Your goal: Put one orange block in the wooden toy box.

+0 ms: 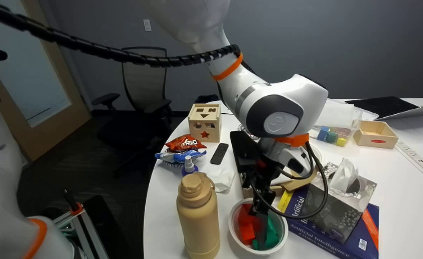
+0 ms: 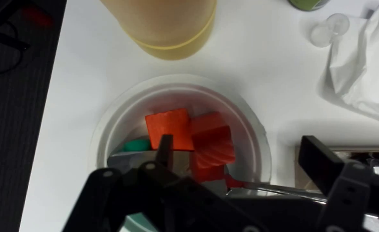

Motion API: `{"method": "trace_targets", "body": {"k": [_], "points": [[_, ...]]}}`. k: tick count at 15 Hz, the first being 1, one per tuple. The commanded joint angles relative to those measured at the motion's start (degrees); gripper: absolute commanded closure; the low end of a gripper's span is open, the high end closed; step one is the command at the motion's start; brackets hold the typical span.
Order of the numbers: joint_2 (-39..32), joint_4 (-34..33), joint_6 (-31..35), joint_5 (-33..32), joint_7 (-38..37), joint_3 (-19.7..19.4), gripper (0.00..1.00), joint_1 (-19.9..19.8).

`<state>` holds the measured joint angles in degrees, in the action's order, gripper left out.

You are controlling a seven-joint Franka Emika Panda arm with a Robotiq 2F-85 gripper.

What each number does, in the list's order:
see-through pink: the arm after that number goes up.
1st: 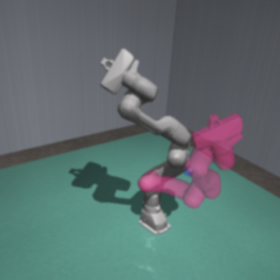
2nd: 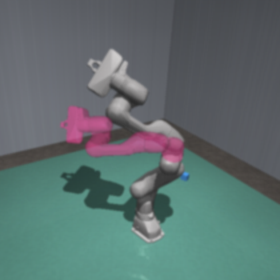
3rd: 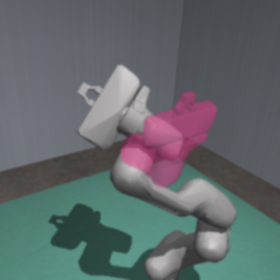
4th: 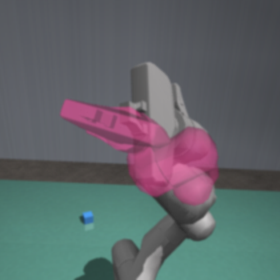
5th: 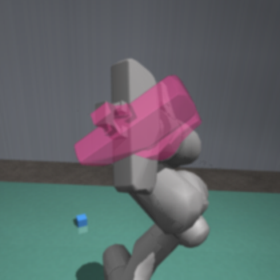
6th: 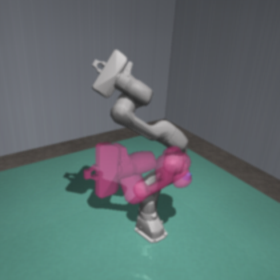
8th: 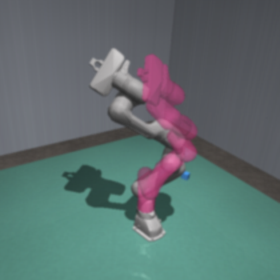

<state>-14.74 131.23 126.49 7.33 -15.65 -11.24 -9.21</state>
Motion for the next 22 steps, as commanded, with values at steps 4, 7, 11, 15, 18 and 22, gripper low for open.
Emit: {"method": "trace_targets", "body": {"k": [4,7,11,15,18,22], "points": [[-1.2,0.4,4.0,0.2,0.6,-0.1,0.0,-0.3],[-1.5,0.5,4.1,-0.1,0.7,-0.3,0.03,-0.3],[-1.3,0.7,3.9,0.0,1.1,-0.6,0.25,-0.6],[-1.5,0.4,3.3,0.0,1.5,-0.6,0.62,-0.7],[-1.7,0.1,3.0,0.1,1.9,-0.4,0.87,-0.6],[-1.9,-0.1,2.8,0.3,2.3,-0.3,0.9,-0.6]]}}
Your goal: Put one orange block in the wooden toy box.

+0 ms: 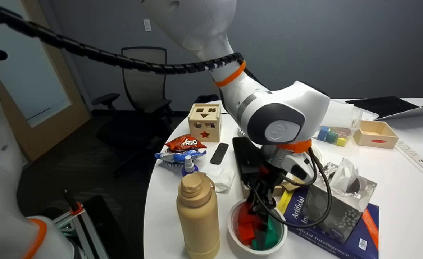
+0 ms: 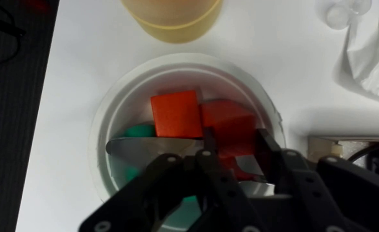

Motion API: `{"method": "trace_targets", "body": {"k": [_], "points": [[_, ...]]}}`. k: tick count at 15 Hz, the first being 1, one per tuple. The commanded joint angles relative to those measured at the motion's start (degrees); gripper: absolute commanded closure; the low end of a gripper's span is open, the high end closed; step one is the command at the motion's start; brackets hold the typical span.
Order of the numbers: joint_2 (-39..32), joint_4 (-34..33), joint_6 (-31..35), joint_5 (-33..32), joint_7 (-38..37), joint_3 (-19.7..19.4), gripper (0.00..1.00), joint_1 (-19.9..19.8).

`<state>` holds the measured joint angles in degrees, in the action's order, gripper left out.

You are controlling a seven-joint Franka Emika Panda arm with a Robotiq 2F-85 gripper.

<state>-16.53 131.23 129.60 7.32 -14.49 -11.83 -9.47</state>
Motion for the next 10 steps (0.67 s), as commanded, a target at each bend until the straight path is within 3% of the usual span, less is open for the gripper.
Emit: {"method": "trace_targets", "body": {"k": [1,10], "points": [[0.0,-0.2,-0.4,0.6,1.3,0.4,0.9,-0.5],[13.3,1.6,-5.5,-0.2,0.4,-0.2,0.9,-0.2]]}}
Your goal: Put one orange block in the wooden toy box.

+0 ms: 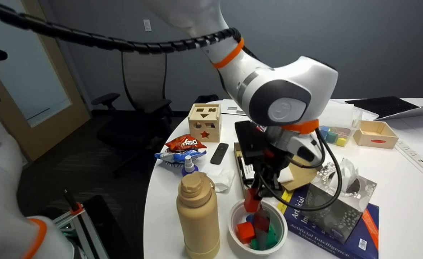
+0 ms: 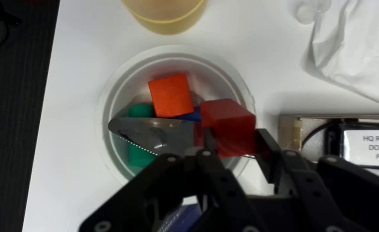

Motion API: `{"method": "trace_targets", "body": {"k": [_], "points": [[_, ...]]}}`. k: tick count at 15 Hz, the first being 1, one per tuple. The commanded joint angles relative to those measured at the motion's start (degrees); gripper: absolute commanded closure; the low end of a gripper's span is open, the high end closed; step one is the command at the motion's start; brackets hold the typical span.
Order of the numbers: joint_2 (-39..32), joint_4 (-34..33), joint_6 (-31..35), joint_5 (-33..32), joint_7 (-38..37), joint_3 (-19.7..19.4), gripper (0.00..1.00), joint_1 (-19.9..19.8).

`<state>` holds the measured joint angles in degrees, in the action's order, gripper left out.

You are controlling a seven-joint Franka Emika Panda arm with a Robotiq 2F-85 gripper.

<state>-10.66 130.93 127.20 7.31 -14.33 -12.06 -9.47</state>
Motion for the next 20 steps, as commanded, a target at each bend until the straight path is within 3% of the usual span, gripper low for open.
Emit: {"method": "trace_targets", "body": {"k": [1,6,11,15,20], "points": [[9.2,1.7,-4.2,-0.1,0.2,0.2,0.9,-0.1],[17.6,0.2,-9.2,-2.3,-4.0,3.8,0.9,2.0],[21.0,-5.5,-10.9,-7.7,-7.1,13.0,0.9,7.5],[18.4,-14.0,-15.3,-10.9,-6.6,20.3,0.9,13.0],[10.0,-24.5,-17.1,-14.7,-1.6,25.5,0.9,18.4]]}}
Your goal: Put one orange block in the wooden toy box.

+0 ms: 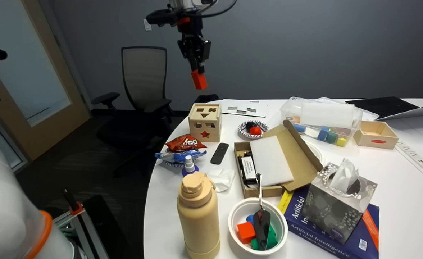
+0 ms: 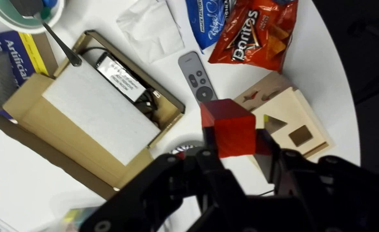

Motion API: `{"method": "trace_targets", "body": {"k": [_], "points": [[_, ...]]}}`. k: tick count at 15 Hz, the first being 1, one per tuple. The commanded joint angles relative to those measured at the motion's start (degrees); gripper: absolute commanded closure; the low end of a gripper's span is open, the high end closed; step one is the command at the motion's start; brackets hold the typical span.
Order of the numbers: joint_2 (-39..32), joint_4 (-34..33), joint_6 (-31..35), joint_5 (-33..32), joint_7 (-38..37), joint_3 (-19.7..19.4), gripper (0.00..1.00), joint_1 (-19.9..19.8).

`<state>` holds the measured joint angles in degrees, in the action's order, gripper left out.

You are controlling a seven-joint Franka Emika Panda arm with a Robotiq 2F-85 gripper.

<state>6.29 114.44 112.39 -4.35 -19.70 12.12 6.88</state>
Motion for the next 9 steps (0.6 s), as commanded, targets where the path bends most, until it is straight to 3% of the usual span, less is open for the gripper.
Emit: {"method": "trace_targets", "body": {"k": [1,9], "points": [[-9.4,-10.4,-2.0,-3.6,5.7,1.7,0.9,2.9],[-26.1,-28.4,-5.5,-3.6,27.2,2.0,0.9,6.8]]}}
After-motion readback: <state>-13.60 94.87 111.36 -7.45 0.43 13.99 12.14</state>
